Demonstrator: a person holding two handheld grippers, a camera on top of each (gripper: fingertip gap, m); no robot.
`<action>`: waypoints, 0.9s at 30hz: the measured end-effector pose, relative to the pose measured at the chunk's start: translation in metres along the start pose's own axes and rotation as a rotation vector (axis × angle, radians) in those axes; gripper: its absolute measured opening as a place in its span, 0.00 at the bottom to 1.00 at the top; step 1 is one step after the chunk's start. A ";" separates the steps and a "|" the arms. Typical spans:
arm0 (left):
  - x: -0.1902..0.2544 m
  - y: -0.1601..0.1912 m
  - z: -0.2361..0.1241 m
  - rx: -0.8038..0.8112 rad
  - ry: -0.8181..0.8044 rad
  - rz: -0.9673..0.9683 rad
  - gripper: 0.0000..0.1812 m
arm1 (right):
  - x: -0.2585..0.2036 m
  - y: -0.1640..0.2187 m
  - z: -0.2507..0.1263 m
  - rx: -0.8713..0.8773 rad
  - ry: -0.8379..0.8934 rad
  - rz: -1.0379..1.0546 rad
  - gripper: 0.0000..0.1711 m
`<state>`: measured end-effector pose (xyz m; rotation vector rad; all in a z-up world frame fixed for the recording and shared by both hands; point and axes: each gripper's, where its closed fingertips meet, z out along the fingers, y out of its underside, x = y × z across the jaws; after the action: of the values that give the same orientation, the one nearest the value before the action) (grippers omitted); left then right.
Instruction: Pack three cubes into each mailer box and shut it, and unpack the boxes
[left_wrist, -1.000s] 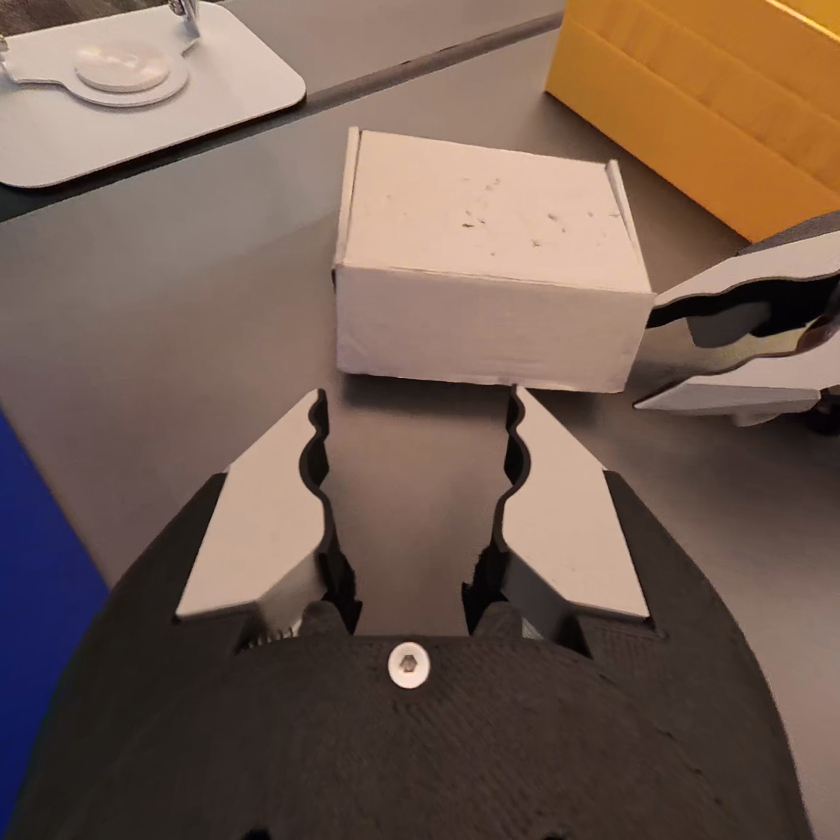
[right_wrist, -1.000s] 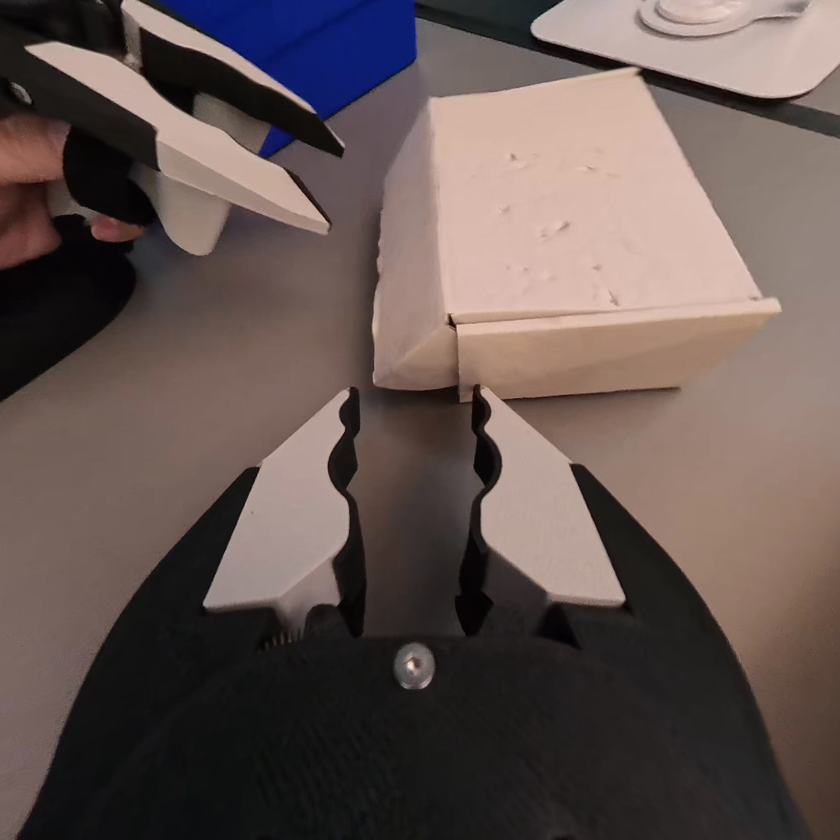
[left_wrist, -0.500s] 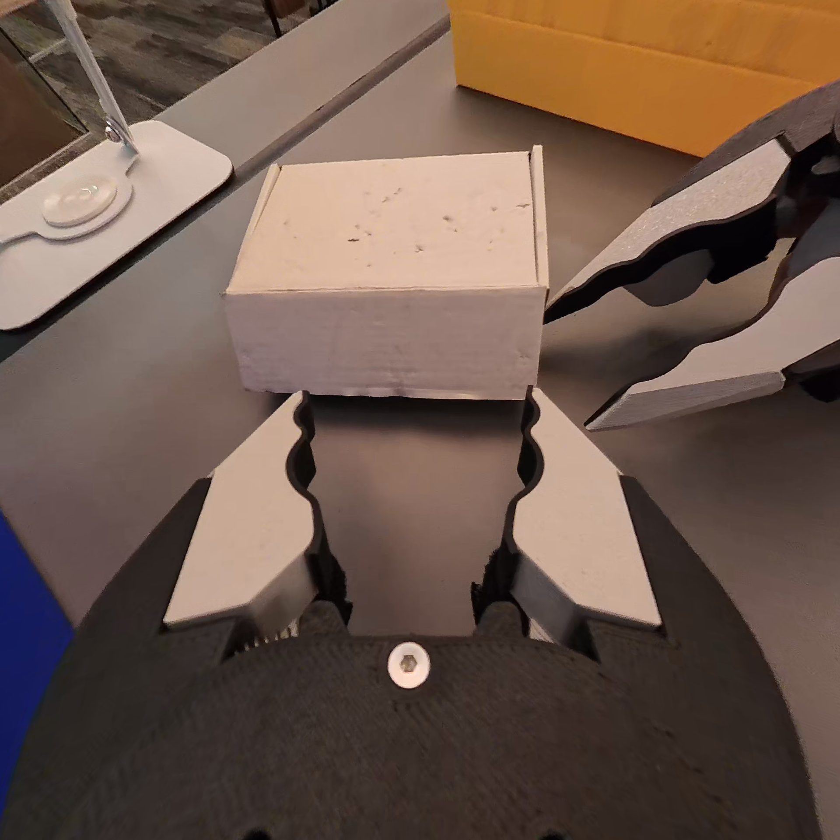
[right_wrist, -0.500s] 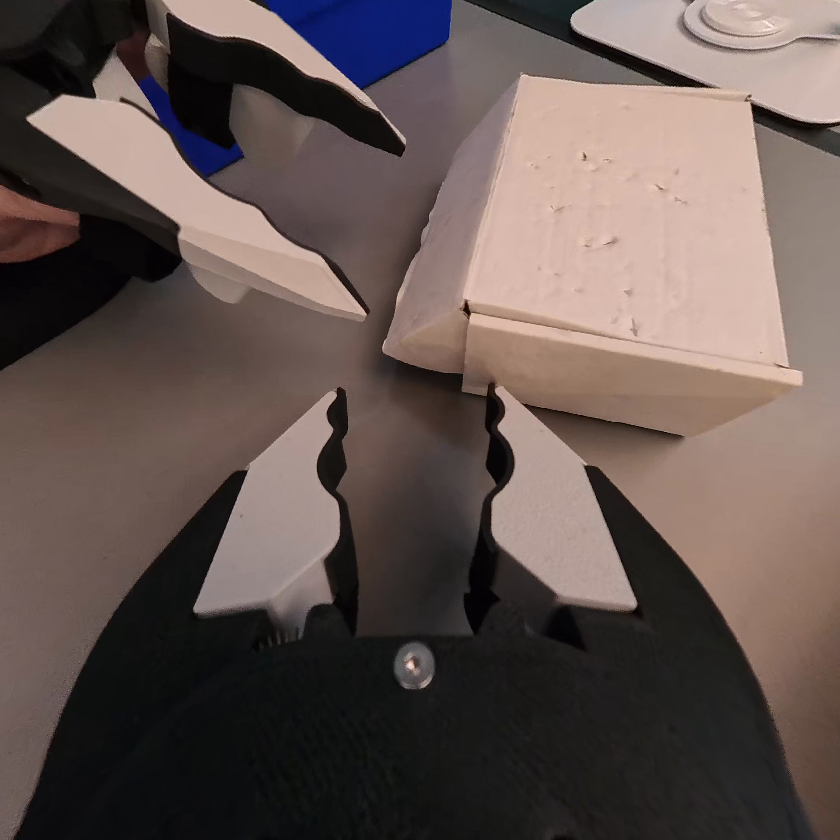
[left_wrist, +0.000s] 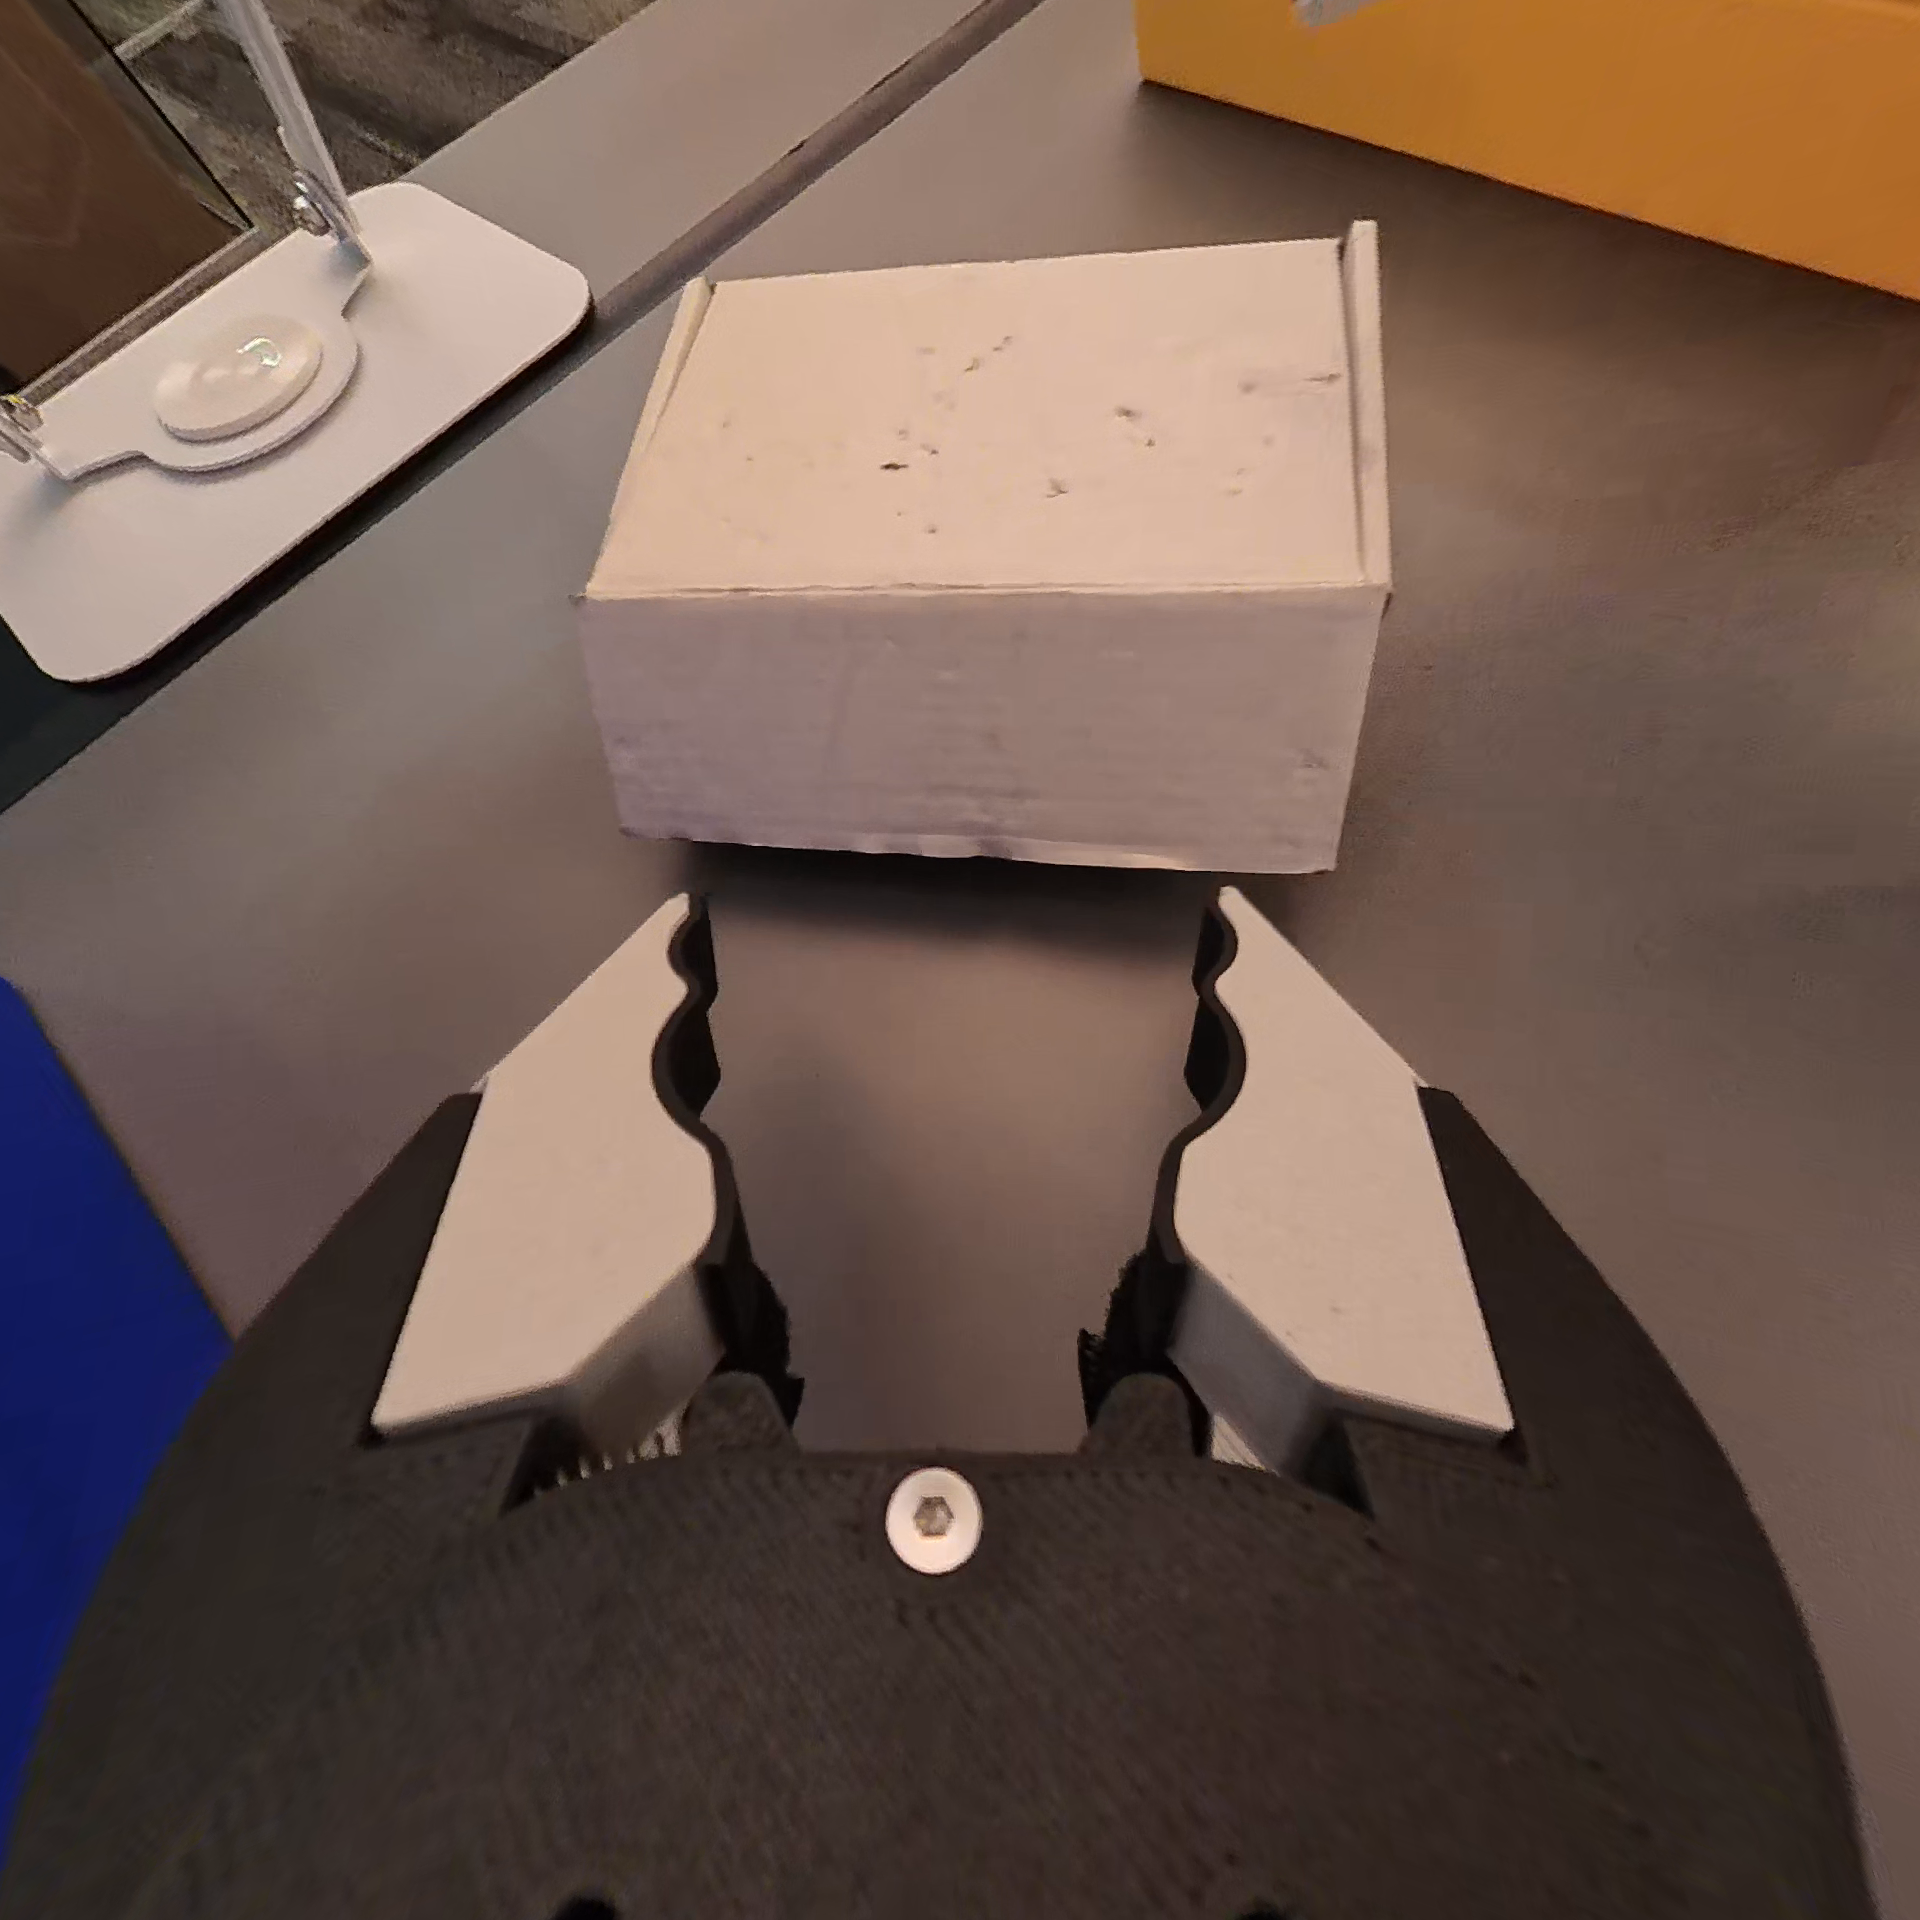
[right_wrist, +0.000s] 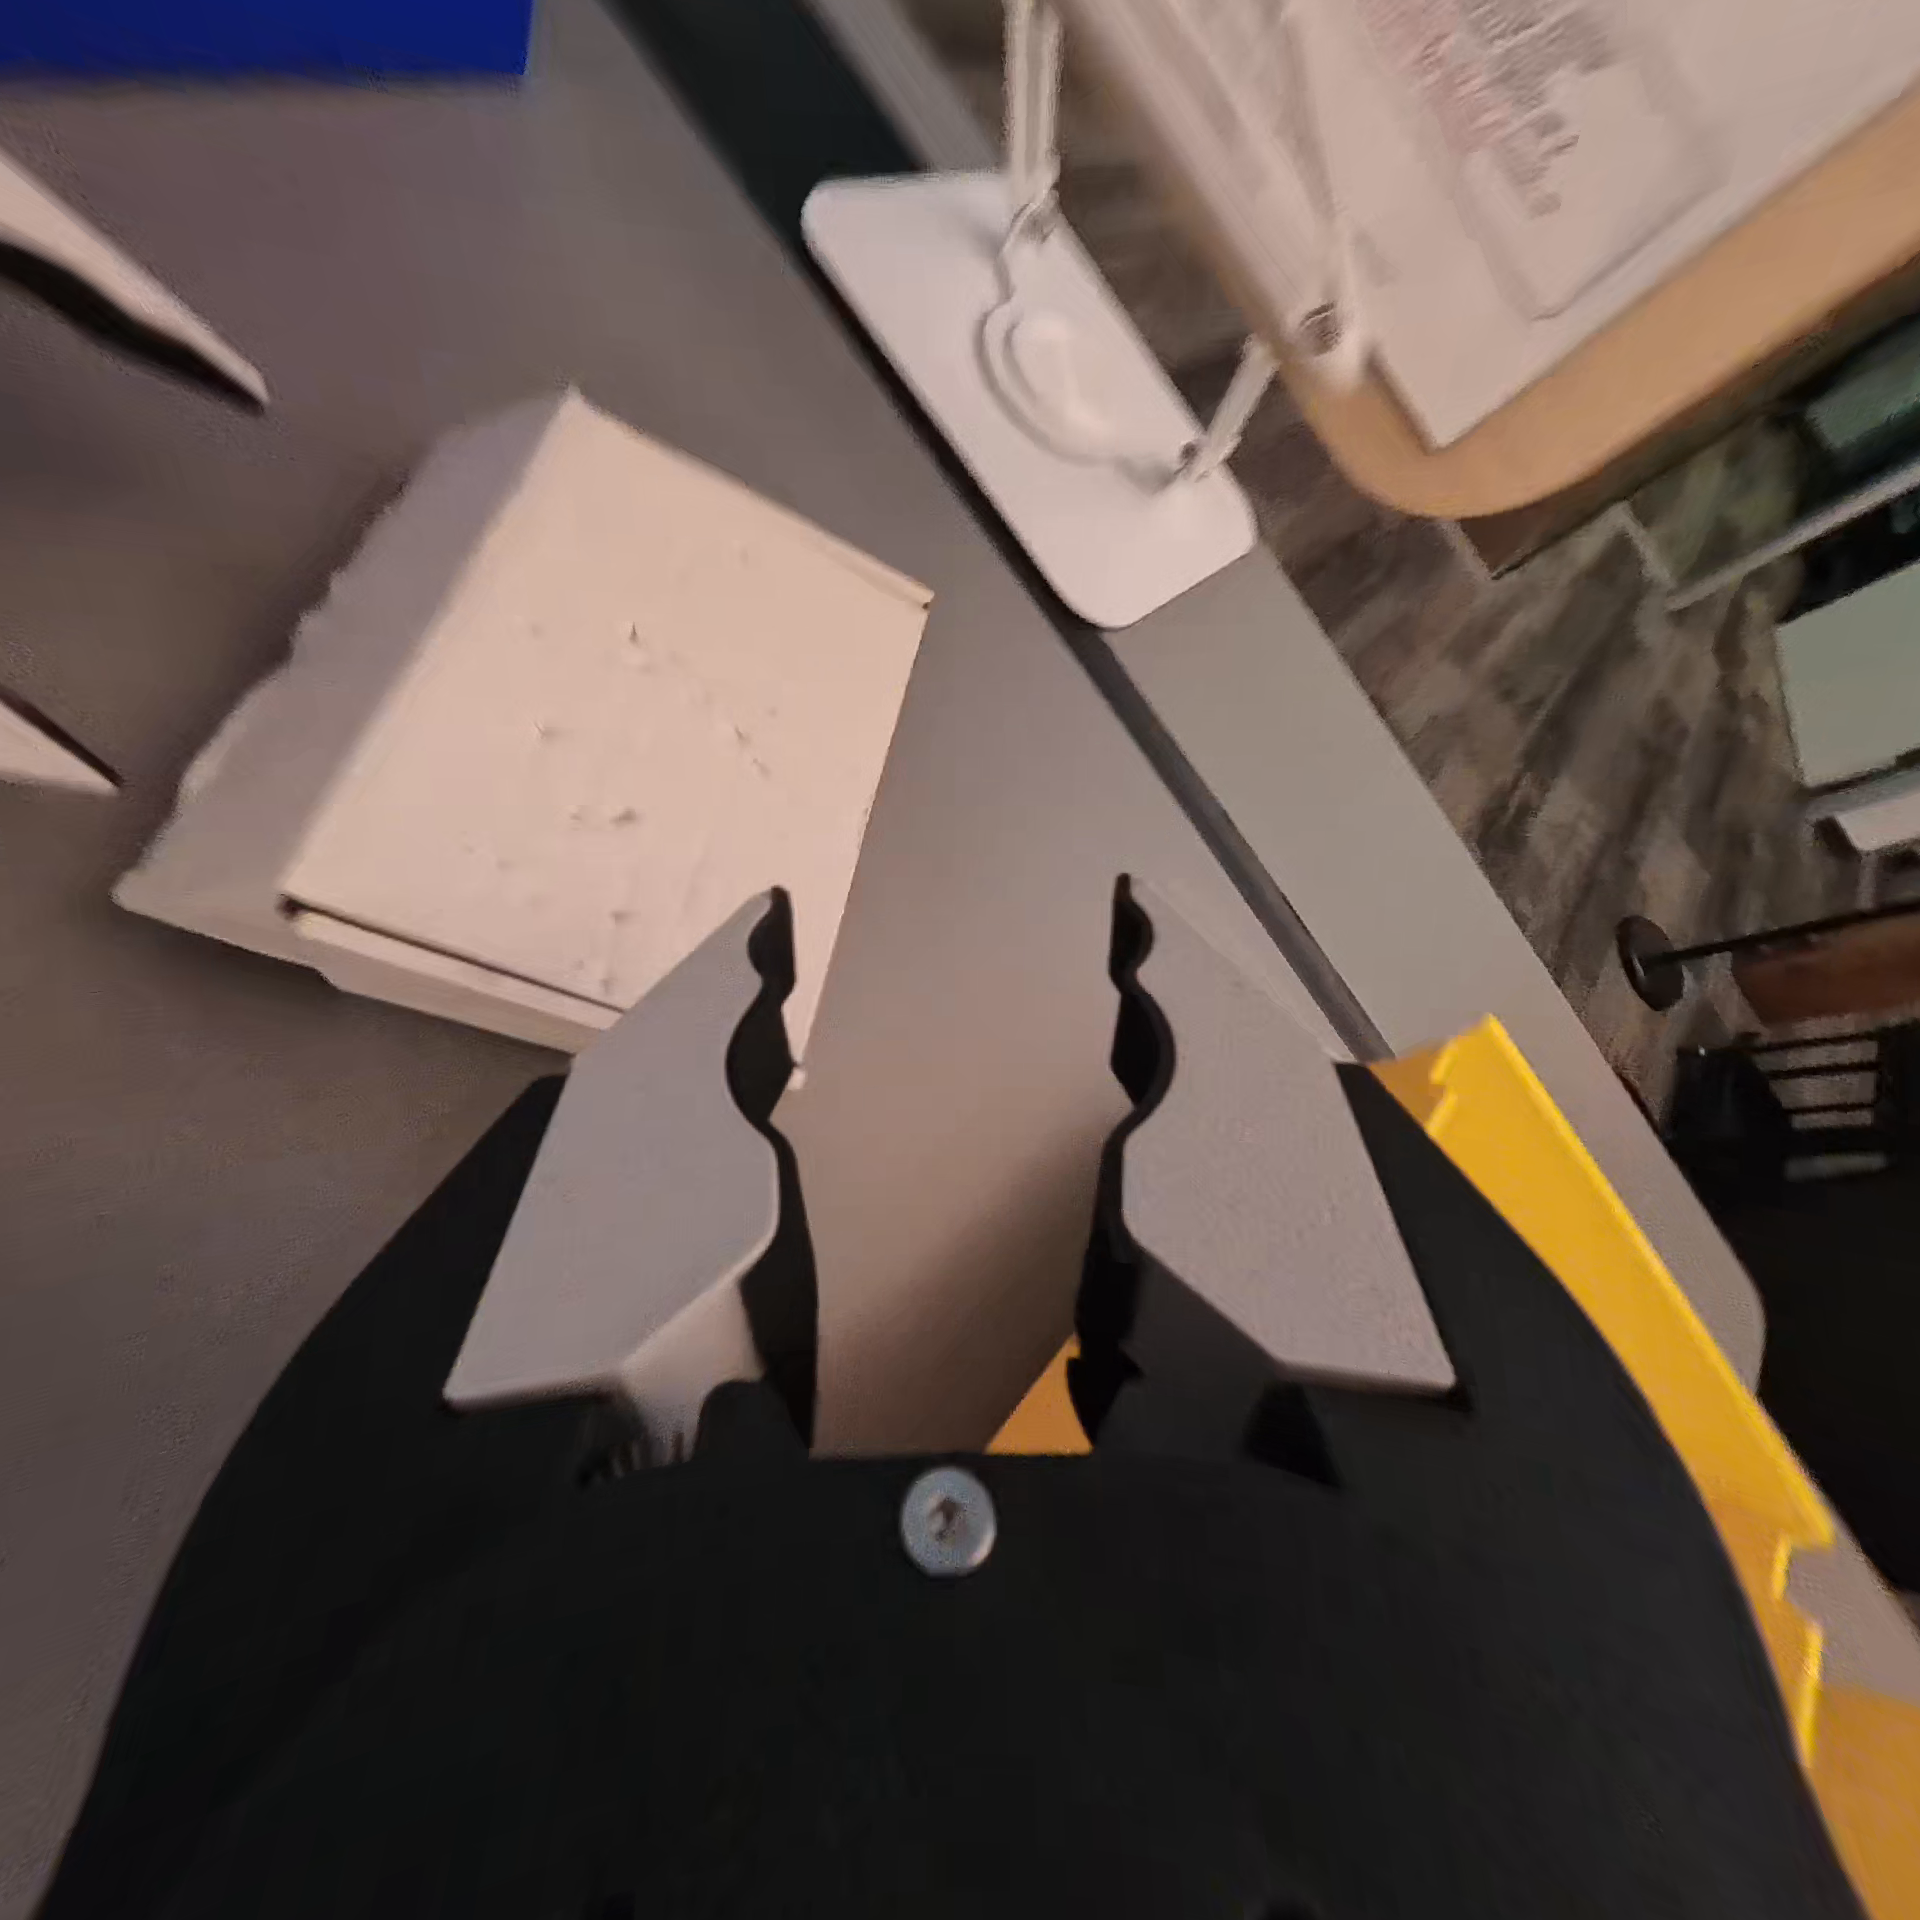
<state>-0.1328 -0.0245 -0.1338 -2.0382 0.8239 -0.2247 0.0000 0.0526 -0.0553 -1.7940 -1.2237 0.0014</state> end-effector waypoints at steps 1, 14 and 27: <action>-0.001 0.000 0.000 0.000 -0.003 -0.005 0.51 | 0.002 0.003 0.012 -0.046 -0.018 -0.044 0.34; -0.015 -0.005 0.012 -0.021 -0.025 0.022 0.50 | -0.008 0.019 0.087 -0.178 -0.093 -0.284 0.07; 0.017 0.012 -0.011 -0.071 0.158 0.090 0.52 | -0.060 0.042 0.031 -0.351 -0.369 -0.362 0.00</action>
<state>-0.1301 -0.0467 -0.1396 -2.0631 1.0326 -0.3127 -0.0141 0.0271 -0.1288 -1.8930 -1.8997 -0.0990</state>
